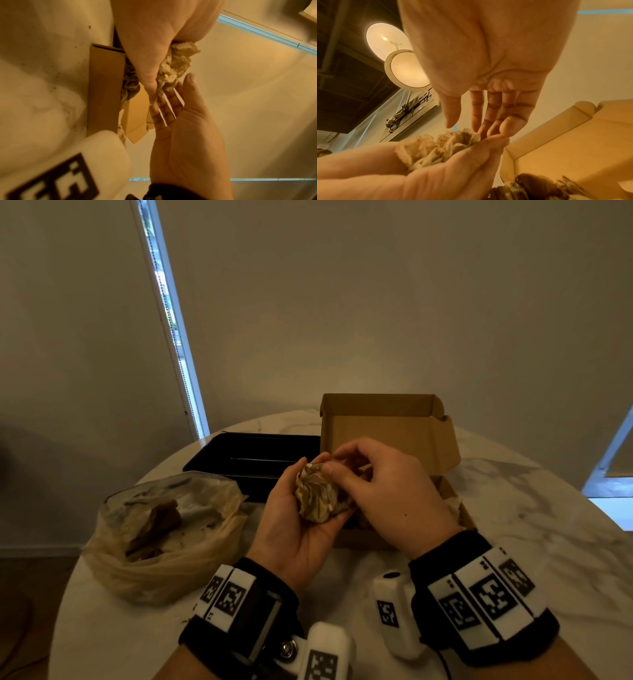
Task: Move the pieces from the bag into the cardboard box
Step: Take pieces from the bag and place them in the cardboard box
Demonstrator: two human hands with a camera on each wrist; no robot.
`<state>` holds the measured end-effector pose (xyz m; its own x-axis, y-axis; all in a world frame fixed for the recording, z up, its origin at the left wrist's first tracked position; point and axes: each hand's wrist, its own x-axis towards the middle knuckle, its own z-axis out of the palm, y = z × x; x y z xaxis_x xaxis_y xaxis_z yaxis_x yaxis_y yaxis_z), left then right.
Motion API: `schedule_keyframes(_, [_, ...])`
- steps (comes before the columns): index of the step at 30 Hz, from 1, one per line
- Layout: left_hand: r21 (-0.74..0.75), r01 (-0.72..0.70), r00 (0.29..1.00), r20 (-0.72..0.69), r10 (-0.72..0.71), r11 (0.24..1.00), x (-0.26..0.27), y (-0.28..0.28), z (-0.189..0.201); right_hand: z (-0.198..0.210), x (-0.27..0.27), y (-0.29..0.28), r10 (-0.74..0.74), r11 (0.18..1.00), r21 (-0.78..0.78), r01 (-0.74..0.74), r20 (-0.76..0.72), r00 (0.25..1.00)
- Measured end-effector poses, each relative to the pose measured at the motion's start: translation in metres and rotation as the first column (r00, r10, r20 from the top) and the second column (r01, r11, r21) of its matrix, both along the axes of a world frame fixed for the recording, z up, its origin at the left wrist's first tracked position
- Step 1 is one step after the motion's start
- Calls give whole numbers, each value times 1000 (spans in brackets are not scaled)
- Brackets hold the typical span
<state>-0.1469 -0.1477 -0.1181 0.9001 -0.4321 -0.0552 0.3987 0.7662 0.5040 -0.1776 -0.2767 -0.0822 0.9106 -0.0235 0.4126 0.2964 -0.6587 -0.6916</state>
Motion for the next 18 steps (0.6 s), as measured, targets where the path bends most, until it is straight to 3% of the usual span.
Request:
schedule_keyframes(6, [-106,-10,1000,-29,7,994,3,2,-2,4,-3,2,37,999,-19,-35,111,993])
schedule_keyframes(9, [-160,-69,997,-46,63,985,6,4,-4,5,-5,4,137,991,-9,-136,66,988])
schedule_keyframes(13, [-183,-89,995,-59,80,979,4,5,-9,1,-6,14,225,968,-112,-223,9,974])
schedule_keyframes(18, [-163,-106,994,-57,98,981,2,3,-8,-1,-5,18,236,965,-135,-226,58,970])
